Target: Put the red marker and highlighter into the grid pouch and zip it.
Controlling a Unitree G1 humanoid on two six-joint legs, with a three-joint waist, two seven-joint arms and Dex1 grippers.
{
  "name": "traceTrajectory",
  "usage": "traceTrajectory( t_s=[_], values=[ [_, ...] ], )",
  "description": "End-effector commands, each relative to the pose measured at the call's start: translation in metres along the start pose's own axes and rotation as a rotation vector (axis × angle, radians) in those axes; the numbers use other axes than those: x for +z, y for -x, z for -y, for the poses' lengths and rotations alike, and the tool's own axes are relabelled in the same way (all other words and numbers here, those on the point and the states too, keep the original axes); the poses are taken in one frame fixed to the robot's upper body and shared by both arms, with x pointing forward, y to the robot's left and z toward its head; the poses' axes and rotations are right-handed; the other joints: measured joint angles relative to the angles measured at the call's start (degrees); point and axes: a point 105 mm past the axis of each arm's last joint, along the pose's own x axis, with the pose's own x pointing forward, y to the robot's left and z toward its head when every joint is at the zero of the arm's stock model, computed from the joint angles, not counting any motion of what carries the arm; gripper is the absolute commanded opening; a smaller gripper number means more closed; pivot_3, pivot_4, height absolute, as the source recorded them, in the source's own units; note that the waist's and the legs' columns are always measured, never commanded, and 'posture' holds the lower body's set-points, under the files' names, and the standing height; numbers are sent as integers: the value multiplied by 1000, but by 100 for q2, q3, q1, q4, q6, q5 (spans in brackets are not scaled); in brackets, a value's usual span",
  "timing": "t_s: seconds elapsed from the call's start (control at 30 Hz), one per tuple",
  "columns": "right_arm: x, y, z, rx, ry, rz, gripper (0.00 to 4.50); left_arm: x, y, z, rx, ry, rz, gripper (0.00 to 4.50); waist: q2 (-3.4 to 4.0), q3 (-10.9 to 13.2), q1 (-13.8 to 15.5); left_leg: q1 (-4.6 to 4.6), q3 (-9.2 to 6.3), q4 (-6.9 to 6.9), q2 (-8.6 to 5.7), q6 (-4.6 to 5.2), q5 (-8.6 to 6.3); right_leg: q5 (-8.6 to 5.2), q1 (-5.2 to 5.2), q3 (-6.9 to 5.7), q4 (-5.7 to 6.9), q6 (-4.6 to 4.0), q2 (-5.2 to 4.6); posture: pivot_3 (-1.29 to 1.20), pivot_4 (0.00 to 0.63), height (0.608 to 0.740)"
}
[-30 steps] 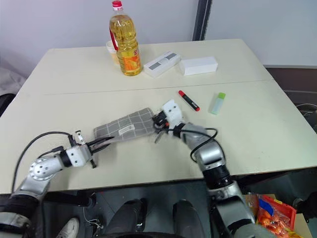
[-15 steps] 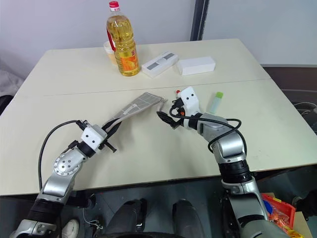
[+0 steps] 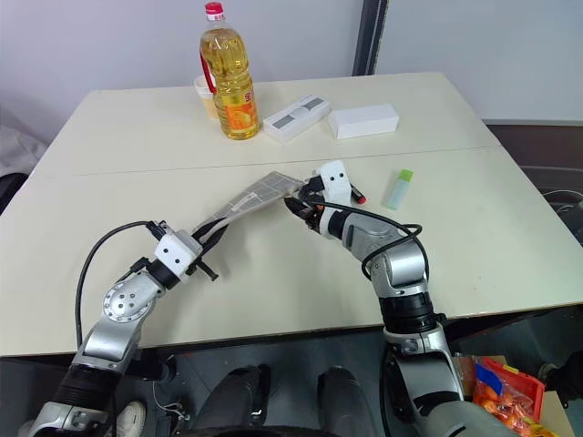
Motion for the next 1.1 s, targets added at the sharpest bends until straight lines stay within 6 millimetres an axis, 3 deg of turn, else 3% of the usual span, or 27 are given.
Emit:
traceTrajectory(
  t_s=[0.03, 0.17, 0.3, 0.43, 0.67, 0.9, 1.1],
  values=[
    [14, 0, -10, 29, 30, 46, 18, 11, -2, -4, 12, -35, 44, 0, 0, 0, -1, 0, 0, 0, 0, 0, 0, 0, 0, 0, 0, 0, 0, 0, 150, 740],
    [16, 0, -14, 42, 77, 47, 18, 11, -3, -5, 17, -38, 41, 0, 0, 0, -2, 0, 0, 0, 0, 0, 0, 0, 0, 0, 0, 0, 0, 0, 150, 740],
    [18, 0, -33, 126, 205, 47, 18, 10, -7, -6, 36, -26, 36, 0, 1, 1, 2, 0, 0, 0, 0, 0, 0, 0, -1, -1, 0, 0, 0, 0, 150, 740],
    [16, 4, -77, 322, 305, 48, 18, 14, -18, -8, 66, 11, 49, 0, 1, 1, -1, -1, -1, 2, 0, 0, 0, 0, 0, -2, 0, 1, 1, 0, 150, 740],
    [16, 7, -134, 559, 402, 75, 18, 23, -39, -1, 86, 74, 81, 0, -1, 0, 0, -1, -5, 6, -1, 0, 0, 0, 3, -6, 0, 2, 3, 0, 150, 740],
    [27, -9, -139, 528, 463, 86, 18, 29, -44, 9, 52, 102, 113, 0, -2, 1, -2, -2, -7, 10, -1, 0, 0, 0, 4, -8, 0, 2, 5, 0, 150, 740],
    [27, -11, -108, 395, 472, 55, 18, 24, -27, -1, 56, 99, 92, 0, -2, 1, -4, -2, -8, 9, -1, -1, -1, 0, 3, -6, -1, 2, 2, 0, 150, 740]
  ],
)
